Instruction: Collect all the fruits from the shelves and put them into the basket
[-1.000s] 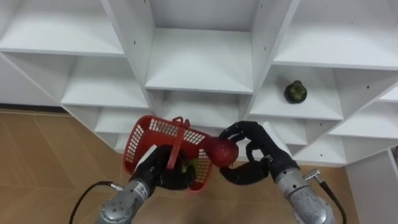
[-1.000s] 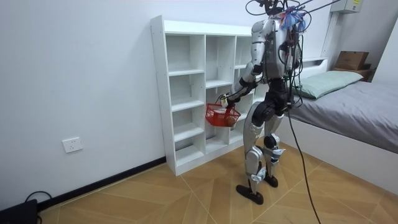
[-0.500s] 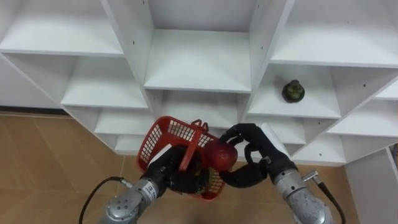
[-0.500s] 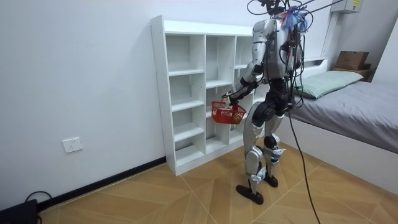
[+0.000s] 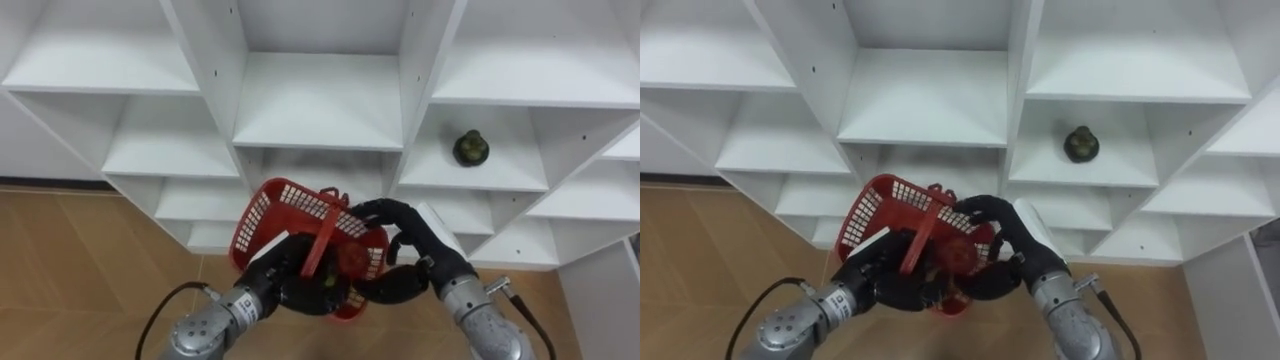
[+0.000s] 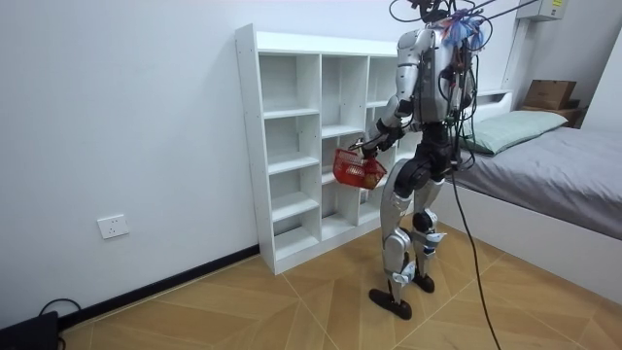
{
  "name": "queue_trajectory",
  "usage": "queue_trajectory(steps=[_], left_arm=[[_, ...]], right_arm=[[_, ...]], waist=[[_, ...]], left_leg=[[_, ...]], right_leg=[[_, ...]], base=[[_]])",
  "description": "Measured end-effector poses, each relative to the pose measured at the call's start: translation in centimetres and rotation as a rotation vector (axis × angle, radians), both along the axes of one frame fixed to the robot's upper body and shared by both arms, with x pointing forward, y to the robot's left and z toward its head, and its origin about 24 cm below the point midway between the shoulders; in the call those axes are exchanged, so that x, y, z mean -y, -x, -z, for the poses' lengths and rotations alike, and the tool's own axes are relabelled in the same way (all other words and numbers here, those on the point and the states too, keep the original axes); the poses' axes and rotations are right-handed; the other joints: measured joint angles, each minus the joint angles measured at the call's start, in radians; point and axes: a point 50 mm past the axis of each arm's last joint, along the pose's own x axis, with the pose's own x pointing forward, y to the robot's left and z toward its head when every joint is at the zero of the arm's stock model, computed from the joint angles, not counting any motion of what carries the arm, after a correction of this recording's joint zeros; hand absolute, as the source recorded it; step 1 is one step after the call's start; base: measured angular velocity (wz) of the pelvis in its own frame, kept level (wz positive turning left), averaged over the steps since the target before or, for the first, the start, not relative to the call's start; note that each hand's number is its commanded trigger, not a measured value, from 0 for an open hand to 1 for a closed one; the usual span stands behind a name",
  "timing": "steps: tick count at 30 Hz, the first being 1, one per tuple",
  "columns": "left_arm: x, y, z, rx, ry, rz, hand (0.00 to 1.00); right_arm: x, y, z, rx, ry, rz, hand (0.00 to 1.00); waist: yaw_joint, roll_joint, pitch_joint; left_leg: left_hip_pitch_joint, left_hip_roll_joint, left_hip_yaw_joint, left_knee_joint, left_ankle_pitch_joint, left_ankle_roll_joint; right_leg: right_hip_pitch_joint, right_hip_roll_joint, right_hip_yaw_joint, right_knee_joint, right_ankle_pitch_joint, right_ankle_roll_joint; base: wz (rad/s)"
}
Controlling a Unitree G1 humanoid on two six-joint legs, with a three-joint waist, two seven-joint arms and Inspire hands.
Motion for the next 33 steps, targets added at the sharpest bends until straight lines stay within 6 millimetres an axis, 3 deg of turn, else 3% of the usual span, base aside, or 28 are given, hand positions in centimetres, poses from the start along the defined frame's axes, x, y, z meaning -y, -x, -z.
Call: queue_trajectory(steps=[18, 26, 33], left_arm=[[0.0, -0.4, -1.6, 0.050, 0.072, -0.024, 1.00], [-1.0, 0.0, -1.0, 0.039, 0.015, -0.080, 1.00], [-1.9, 1.3, 0.2, -0.016, -0.010, -0.141, 1.00]], right_arm=[[0.0, 0.7, 0.7, -0.031, 0.031, -0.030, 0.00], [0.2, 1.0, 0.8, -0.045, 0.021, -0.023, 0.00], [0.2, 1.0, 0.7, -0.042, 0.012, -0.020, 0.00]], waist=[[-0.010, -0.001, 0.0012], [0.004, 0.000, 0.0074], [0.016, -0.009, 0.0123]], left_leg=[[0.031, 0.006, 0.023, -0.023, -0.001, -0.003], [0.070, 0.010, 0.021, -0.039, -0.005, -0.009], [0.104, 0.011, 0.047, -0.057, -0.008, -0.013]], right_leg=[[0.029, 0.005, 0.002, -0.030, 0.006, -0.001], [0.063, 0.011, 0.004, -0.042, 0.005, -0.002], [0.078, 0.021, 0.027, -0.045, 0.002, -0.002]], base=[[-0.03], [-0.02], [-0.10]])
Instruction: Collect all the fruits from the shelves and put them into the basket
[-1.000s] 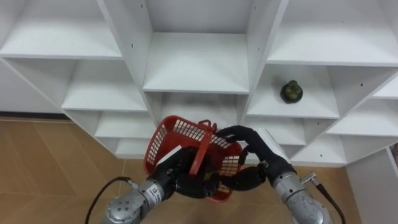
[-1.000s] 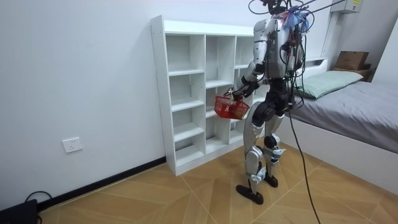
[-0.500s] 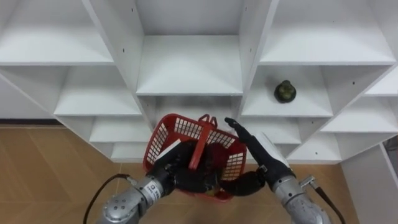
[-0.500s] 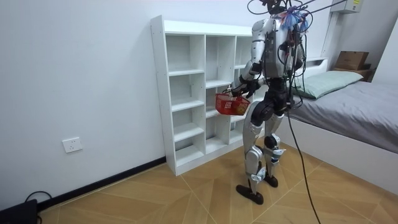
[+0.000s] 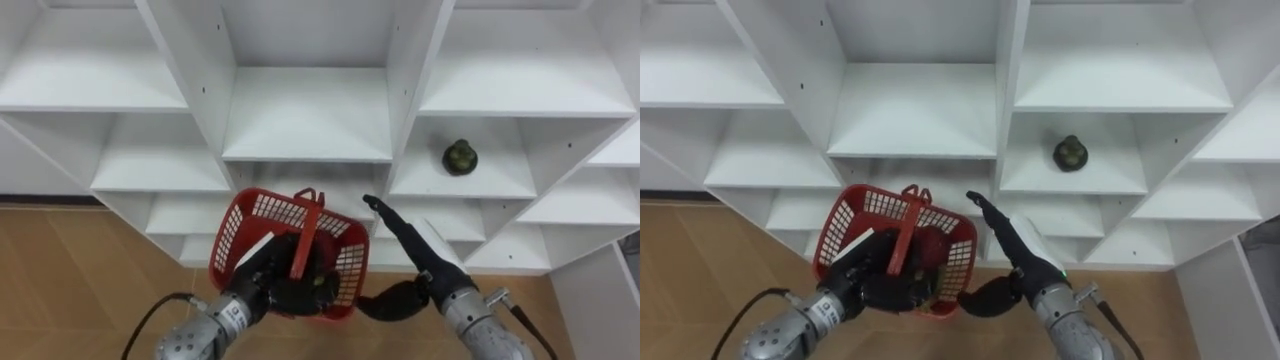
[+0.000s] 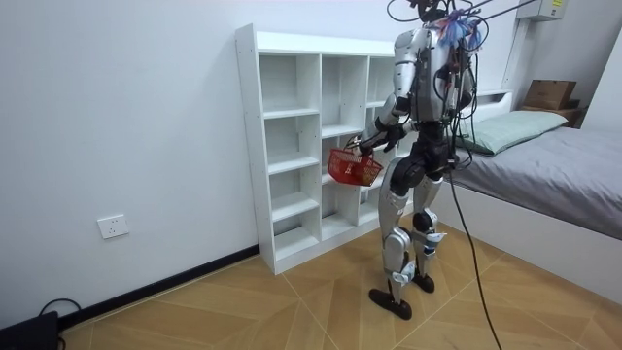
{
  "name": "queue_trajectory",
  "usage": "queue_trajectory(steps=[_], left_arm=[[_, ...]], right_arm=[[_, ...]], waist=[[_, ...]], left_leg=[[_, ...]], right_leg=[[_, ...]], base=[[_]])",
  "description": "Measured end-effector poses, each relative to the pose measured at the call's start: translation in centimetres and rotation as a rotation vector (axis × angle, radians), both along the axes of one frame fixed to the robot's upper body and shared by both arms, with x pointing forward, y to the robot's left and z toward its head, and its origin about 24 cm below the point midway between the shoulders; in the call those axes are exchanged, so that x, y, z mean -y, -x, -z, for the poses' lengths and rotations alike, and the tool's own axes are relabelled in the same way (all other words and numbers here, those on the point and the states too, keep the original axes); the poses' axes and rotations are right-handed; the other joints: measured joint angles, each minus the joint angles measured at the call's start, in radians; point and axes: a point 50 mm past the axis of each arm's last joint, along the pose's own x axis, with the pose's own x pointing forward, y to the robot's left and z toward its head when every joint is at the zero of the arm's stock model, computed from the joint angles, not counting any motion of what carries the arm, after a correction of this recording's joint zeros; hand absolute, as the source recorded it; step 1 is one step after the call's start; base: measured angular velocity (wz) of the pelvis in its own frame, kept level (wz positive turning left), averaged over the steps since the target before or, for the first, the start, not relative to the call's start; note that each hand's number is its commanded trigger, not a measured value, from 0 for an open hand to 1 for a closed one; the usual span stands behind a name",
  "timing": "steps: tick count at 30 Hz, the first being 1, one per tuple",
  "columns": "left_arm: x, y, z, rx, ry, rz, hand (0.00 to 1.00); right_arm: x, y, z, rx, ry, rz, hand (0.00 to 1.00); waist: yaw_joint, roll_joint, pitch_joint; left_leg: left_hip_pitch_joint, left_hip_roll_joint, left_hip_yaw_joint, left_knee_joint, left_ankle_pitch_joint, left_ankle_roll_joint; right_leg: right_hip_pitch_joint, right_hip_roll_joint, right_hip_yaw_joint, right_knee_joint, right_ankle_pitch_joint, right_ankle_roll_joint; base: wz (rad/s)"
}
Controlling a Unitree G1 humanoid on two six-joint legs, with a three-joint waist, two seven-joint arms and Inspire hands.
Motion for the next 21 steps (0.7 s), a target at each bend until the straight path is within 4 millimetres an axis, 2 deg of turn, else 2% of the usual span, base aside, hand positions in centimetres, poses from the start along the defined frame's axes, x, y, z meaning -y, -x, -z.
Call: queue_trajectory(steps=[6, 13, 21], left_arm=[[-1.8, 0.9, 1.4, -0.060, -0.073, -0.082, 1.00], [-2.5, 1.7, 1.9, -0.085, -0.088, -0.120, 1.00], [-3.2, 2.5, 2.3, -0.108, -0.096, -0.150, 1.00]], right_arm=[[0.4, -0.2, -0.3, 0.015, -0.040, 0.064, 0.00], [1.3, -0.2, -0.6, 0.037, -0.055, 0.139, 0.00], [2.5, 0.0, -1.4, 0.092, -0.075, 0.229, 0.00]], waist=[[-0.030, -0.013, -0.0003], [-0.031, -0.012, -0.0009], [-0.032, -0.010, -0.0095]], left_leg=[[0.013, 0.000, 0.004, -0.002, 0.000, 0.000], [0.045, 0.006, 0.026, -0.001, -0.007, -0.002], [0.066, 0.008, 0.030, 0.002, -0.013, -0.002]], right_leg=[[0.016, 0.001, 0.005, -0.003, 0.000, 0.000], [0.036, 0.004, 0.025, -0.006, 0.000, 0.001], [0.054, 0.008, 0.026, -0.003, 0.000, 0.000]], base=[[-0.04], [-0.08], [-0.02]])
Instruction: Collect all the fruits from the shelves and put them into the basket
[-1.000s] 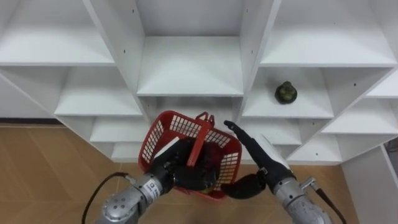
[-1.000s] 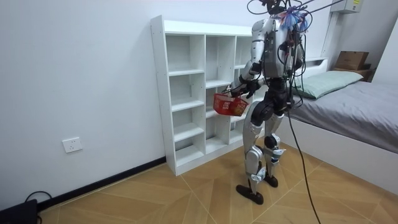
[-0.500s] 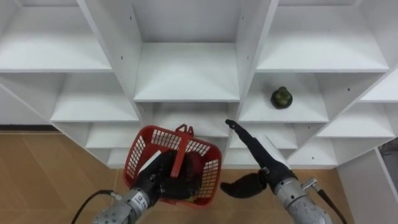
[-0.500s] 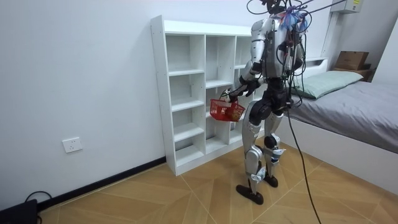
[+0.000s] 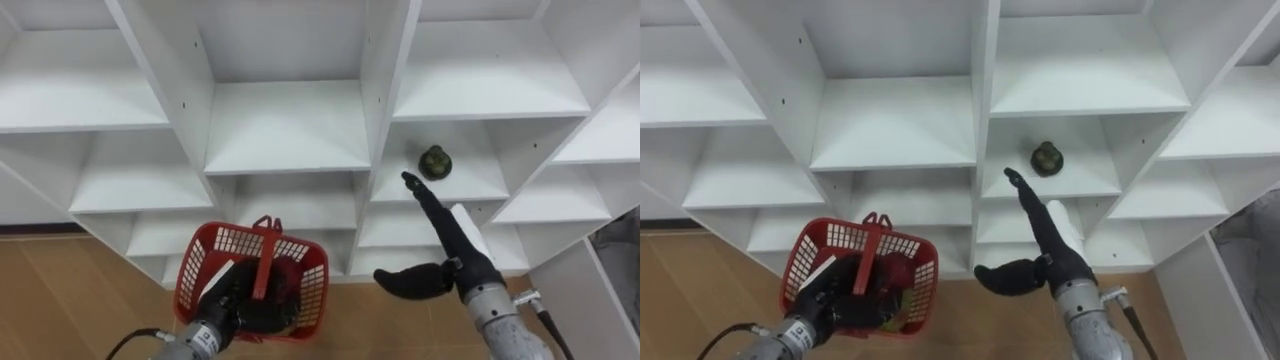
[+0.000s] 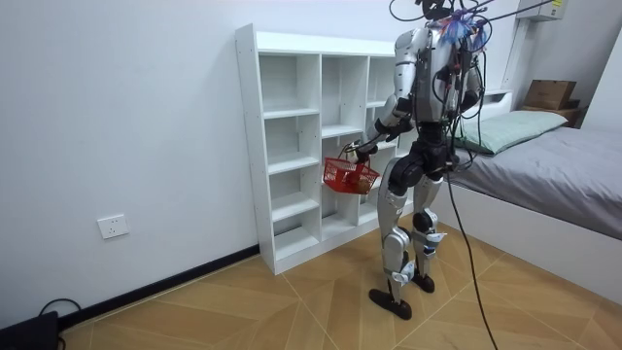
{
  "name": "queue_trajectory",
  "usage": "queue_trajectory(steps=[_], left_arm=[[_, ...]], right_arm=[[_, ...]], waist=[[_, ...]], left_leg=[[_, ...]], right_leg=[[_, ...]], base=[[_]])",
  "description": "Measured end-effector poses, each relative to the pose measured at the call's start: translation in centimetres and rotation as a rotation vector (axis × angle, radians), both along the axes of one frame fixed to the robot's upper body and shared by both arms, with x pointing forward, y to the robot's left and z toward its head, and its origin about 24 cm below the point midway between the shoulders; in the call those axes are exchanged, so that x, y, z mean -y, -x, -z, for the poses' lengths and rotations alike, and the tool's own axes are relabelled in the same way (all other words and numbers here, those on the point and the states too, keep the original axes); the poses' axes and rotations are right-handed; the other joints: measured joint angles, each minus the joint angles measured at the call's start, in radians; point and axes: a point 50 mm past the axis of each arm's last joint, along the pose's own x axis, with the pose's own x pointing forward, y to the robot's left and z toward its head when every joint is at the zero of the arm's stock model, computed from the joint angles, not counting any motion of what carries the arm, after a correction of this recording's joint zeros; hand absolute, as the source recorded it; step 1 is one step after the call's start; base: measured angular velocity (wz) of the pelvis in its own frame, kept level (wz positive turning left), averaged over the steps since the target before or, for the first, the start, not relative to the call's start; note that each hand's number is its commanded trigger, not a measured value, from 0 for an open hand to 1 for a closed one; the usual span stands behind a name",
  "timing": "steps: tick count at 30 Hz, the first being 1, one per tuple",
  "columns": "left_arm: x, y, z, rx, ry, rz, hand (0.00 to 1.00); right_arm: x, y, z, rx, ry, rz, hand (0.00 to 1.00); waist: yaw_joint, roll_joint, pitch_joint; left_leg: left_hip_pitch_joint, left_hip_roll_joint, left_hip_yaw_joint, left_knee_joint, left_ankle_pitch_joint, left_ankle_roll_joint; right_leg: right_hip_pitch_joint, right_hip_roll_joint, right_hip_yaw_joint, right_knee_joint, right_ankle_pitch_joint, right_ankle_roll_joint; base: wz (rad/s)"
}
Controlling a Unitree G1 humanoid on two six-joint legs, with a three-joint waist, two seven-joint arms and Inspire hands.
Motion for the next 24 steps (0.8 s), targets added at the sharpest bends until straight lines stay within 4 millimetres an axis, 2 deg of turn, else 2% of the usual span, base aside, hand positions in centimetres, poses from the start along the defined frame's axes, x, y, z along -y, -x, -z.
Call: queue_trajectory(steps=[7, 14, 19, 24], left_arm=[[-0.2, 0.0, 0.0, -0.003, 0.003, -0.011, 1.00], [-0.7, 0.1, 0.0, -0.003, -0.009, -0.026, 1.00], [-0.9, 0.1, -0.1, 0.000, -0.018, -0.034, 1.00], [-1.7, -0.6, -0.5, 0.030, -0.039, -0.055, 1.00]], right_arm=[[0.4, 0.0, -0.1, 0.024, 0.005, 0.050, 0.00], [2.0, -0.1, -0.5, 0.054, 0.040, 0.123, 0.00], [2.6, 0.2, 0.3, 0.031, 0.056, 0.169, 0.00], [4.1, -1.1, 0.6, 0.019, 0.086, 0.227, 0.00]], waist=[[0.000, -0.002, -0.0026], [-0.002, -0.012, -0.0043], [0.000, -0.024, -0.0085], [0.004, -0.028, -0.0088]], left_leg=[[0.011, 0.000, -0.001, -0.001, 0.000, 0.000], [0.013, -0.002, -0.014, -0.003, 0.000, 0.000], [-0.004, -0.003, -0.036, 0.000, 0.000, 0.000], [-0.038, -0.004, -0.036, 0.009, 0.001, 0.001]], right_leg=[[0.010, -0.003, 0.000, 0.001, 0.000, 0.000], [0.020, -0.008, -0.009, -0.005, 0.000, 0.000], [0.019, -0.010, -0.028, -0.016, 0.000, 0.000], [-0.012, -0.010, -0.034, -0.005, 0.002, 0.000]], base=[[0.00], [0.04], [0.11], [0.03]])
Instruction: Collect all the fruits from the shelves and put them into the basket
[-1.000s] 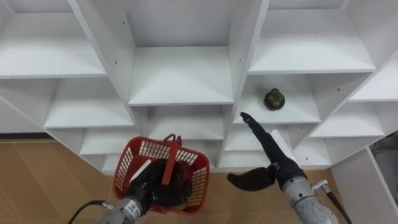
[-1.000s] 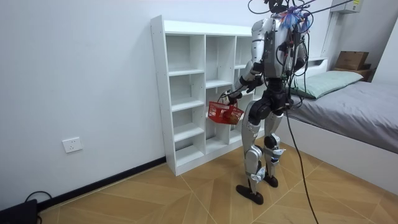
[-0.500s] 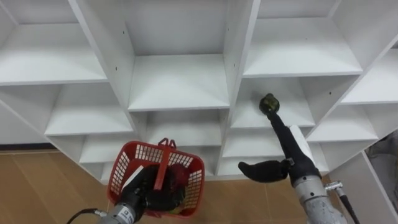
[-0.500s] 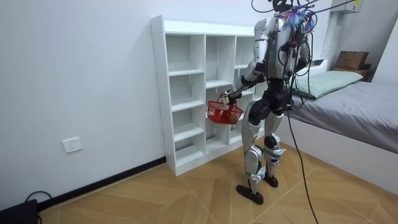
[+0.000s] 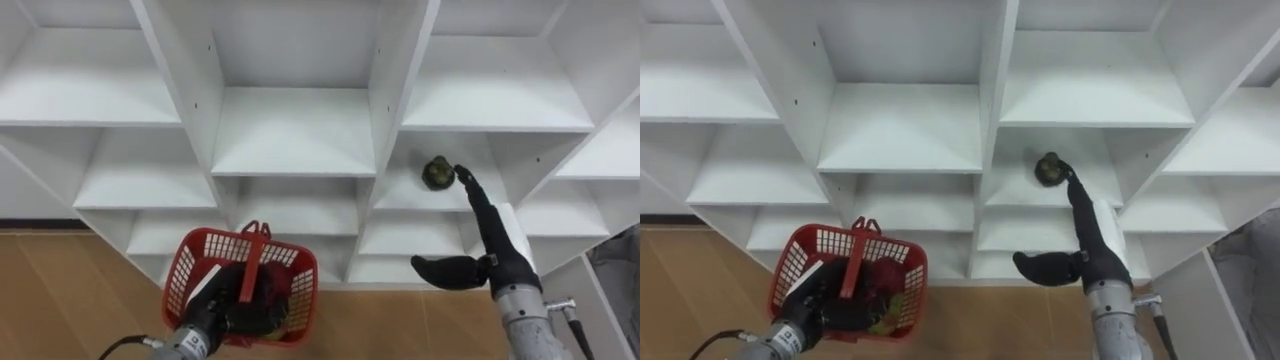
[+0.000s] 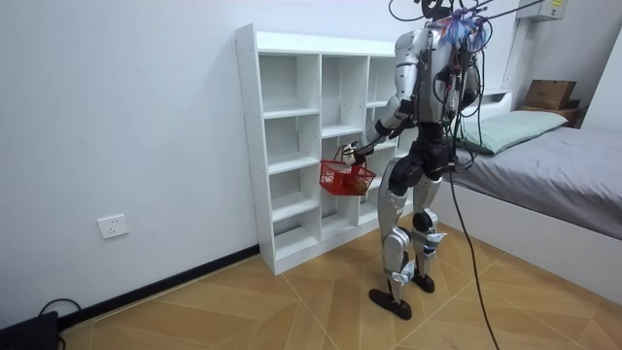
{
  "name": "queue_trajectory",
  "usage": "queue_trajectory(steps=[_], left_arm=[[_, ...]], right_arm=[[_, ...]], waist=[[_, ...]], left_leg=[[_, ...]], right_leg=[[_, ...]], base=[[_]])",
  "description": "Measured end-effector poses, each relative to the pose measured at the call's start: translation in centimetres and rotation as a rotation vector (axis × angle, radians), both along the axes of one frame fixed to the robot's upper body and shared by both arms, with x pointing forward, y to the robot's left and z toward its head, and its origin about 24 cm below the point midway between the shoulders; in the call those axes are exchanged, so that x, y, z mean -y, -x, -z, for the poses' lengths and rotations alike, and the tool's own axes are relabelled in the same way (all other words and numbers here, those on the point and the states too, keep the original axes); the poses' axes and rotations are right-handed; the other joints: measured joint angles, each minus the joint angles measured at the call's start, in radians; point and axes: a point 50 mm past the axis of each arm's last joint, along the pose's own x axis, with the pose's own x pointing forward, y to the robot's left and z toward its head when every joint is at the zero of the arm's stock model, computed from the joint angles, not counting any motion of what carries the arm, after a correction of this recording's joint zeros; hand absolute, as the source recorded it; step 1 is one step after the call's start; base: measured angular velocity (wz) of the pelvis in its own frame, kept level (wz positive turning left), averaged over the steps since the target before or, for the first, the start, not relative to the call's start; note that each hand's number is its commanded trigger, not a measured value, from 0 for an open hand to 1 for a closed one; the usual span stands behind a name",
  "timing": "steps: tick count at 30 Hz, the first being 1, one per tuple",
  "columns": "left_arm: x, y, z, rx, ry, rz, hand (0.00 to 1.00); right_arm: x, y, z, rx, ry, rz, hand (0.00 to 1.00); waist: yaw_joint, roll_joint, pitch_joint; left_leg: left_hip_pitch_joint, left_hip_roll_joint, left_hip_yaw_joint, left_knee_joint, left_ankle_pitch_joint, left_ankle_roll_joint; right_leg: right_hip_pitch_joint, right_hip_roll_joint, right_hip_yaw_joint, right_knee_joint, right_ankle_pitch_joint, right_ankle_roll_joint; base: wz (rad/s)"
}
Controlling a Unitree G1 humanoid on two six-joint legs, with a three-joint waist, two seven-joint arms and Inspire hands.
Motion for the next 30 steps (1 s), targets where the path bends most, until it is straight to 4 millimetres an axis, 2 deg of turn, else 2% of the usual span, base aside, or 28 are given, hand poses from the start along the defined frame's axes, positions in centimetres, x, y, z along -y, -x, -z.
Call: queue_trajectory(steps=[3, 6, 8, 10, 14, 19, 25, 27, 28, 29, 30], left_arm=[[-0.4, -0.3, -0.2, 0.013, -0.005, -0.018, 1.00], [-0.4, -0.5, -0.3, 0.017, -0.005, -0.016, 1.00], [-0.3, -1.1, -0.6, 0.034, -0.006, -0.012, 1.00], [-0.2, -1.3, -0.7, 0.040, -0.004, -0.008, 1.00], [-0.1, -1.4, -0.8, 0.043, -0.001, -0.008, 1.00], [0.5, -1.7, -0.8, 0.049, 0.007, 0.008, 1.00], [0.7, -1.8, -0.7, 0.037, 0.001, 0.007, 1.00], [0.7, -1.8, -0.7, 0.032, -0.001, 0.005, 1.00], [0.7, -1.8, -0.7, 0.031, -0.002, 0.005, 1.00], [0.7, -2.0, -0.8, 0.034, -0.004, 0.004, 1.00], [0.7, -2.1, -0.9, 0.038, -0.004, 0.004, 1.00]], right_arm=[[0.4, -1.2, -0.3, 0.018, 0.013, 0.024, 0.00], [0.8, -2.0, -0.4, 0.023, 0.003, 0.060, 0.00], [1.2, -2.8, -0.7, 0.038, 0.007, 0.091, 0.00], [1.5, -3.0, -0.8, 0.050, 0.015, 0.113, 0.00], [1.9, -4.0, -1.1, 0.068, 0.032, 0.152, 0.00], [2.3, -5.1, -2.2, 0.134, 0.039, 0.184, 0.00], [2.7, -6.2, -2.8, 0.159, 0.065, 0.226, 0.00], [2.9, -6.5, -3.0, 0.164, 0.071, 0.243, 0.00], [3.0, -6.7, -3.1, 0.167, 0.075, 0.250, 0.00], [3.0, -7.0, -3.4, 0.180, 0.076, 0.254, 0.00], [3.0, -7.1, -3.5, 0.186, 0.076, 0.254, 0.00]], waist=[[0.000, -0.005, 0.0031], [0.000, -0.017, 0.0091], [-0.001, -0.028, 0.0170], [-0.001, -0.031, 0.0175], [0.006, -0.027, 0.0191], [0.048, -0.024, 0.0198], [0.057, -0.024, 0.0211], [0.058, -0.024, 0.0232], [0.057, -0.024, 0.0258], [0.057, -0.026, 0.0326], [0.057, -0.027, 0.0338]], left_leg=[[-0.032, 0.001, 0.001, 0.011, 0.000, 0.000], [-0.055, -0.001, -0.003, 0.017, 0.002, 0.002], [-0.090, -0.002, -0.020, 0.031, 0.003, 0.004], [-0.113, -0.003, -0.031, 0.043, 0.003, 0.004], [-0.136, -0.004, -0.049, 0.050, 0.003, 0.004], [-0.183, -0.003, -0.048, 0.062, 0.003, 0.004], [-0.225, -0.005, -0.051, 0.082, 0.004, 0.006], [-0.231, -0.005, -0.049, 0.089, 0.005, 0.007], [-0.234, -0.005, -0.049, 0.093, 0.005, 0.007], [-0.240, -0.006, -0.049, 0.098, 0.005, 0.007], [-0.247, -0.006, -0.049, 0.101, 0.005, 0.007]], right_leg=[[-0.036, -0.004, 0.000, 0.017, 0.000, -0.001], [-0.058, -0.010, -0.018, 0.025, -0.003, -0.003], [-0.080, -0.014, -0.031, 0.030, -0.003, -0.003], [-0.089, -0.016, -0.045, 0.027, -0.003, -0.003], [-0.100, -0.018, -0.065, 0.023, -0.003, -0.003], [-0.155, -0.023, -0.068, 0.050, -0.005, -0.006], [-0.192, -0.030, -0.074, 0.074, -0.010, -0.009], [-0.198, -0.033, -0.073, 0.081, -0.012, -0.009], [-0.200, -0.034, -0.073, 0.085, -0.013, -0.009], [-0.209, -0.036, -0.072, 0.096, -0.018, -0.010], [-0.218, -0.036, -0.071, 0.098, -0.019, -0.010]], base=[[-0.02], [0.04], [0.18], [0.23], [0.15], [-0.01], [0.05], [0.00], [0.00], [0.04], [0.00]])
